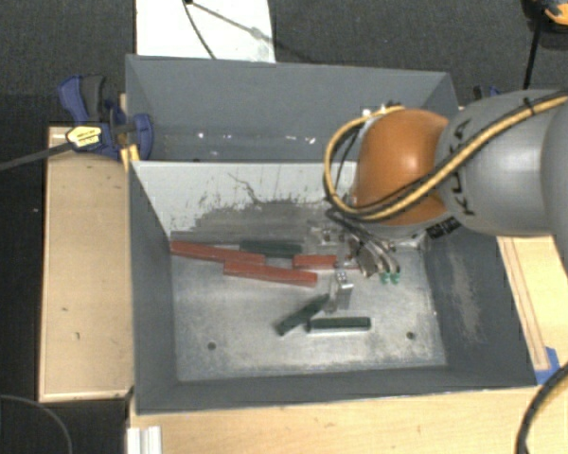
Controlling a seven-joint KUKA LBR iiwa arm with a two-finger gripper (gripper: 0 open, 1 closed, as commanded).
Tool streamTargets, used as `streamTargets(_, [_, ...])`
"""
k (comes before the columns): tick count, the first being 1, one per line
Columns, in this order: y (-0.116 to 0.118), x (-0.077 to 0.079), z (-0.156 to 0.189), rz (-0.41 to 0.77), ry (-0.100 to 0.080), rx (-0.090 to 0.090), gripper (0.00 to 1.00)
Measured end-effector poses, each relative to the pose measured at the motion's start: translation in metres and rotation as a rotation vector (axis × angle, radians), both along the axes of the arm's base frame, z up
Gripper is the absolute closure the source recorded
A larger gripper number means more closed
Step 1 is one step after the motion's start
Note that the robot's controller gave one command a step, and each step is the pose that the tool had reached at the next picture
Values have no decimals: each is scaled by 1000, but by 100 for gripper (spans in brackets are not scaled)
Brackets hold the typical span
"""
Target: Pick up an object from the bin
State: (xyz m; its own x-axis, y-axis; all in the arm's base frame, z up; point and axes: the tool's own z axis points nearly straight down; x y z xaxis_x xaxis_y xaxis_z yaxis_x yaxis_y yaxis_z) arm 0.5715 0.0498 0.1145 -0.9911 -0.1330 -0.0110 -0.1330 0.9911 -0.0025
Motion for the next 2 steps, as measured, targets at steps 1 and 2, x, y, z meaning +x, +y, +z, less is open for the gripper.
streamTargets(1, [18,-46,-39,201,10,2,0])
streamTargets(2, [53,-32,-44,456,9,0,100])
